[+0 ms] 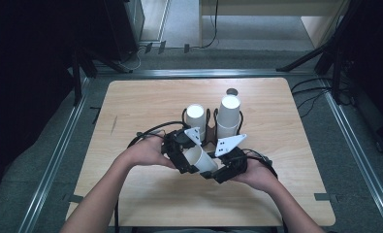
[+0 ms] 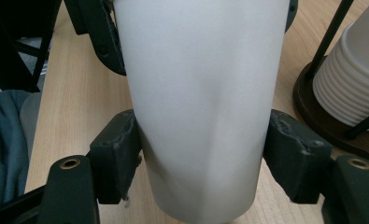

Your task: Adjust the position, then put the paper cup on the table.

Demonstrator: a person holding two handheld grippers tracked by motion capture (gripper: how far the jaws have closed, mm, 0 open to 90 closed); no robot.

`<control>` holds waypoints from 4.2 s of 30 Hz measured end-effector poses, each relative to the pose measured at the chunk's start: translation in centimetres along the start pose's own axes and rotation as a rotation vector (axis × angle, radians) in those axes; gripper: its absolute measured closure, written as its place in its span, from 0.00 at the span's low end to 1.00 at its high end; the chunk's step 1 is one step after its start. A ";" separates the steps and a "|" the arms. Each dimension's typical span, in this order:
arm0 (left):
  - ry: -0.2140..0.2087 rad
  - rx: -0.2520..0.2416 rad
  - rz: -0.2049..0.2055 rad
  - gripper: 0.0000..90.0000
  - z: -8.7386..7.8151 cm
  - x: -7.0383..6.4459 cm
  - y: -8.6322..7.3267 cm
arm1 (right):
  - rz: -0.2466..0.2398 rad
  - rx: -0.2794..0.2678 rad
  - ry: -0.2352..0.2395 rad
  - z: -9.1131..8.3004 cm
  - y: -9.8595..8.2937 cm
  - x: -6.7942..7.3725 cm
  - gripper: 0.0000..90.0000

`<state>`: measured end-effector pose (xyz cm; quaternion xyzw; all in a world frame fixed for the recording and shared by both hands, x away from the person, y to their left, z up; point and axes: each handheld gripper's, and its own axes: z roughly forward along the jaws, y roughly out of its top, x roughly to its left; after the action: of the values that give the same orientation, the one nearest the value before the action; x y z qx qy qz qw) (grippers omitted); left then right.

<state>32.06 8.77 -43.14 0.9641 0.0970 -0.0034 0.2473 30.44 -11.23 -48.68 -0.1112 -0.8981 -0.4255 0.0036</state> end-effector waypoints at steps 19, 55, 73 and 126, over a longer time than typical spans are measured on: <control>0.012 -0.220 -0.152 0.03 -0.7 0.5 -3.0 | 0.020 -0.051 -0.024 -1.6 -0.1 -0.7 0.35; -0.094 -0.411 -0.301 0.09 0.9 -0.2 -3.6 | 0.040 -0.085 -0.008 -2.0 -0.3 -0.7 0.35; -0.104 -0.485 -0.312 0.18 1.0 -0.3 -3.4 | 0.049 -0.091 0.024 -1.7 -0.3 -0.7 0.35; 0.008 -0.434 -0.330 0.23 -1.9 0.3 -5.2 | 0.114 -0.014 -0.047 -1.7 -1.3 -0.9 0.24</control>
<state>31.33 14.21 -44.00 0.8597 0.2522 -0.0188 0.4439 30.90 -13.48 -48.69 -0.1720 -0.8873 -0.4279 0.0059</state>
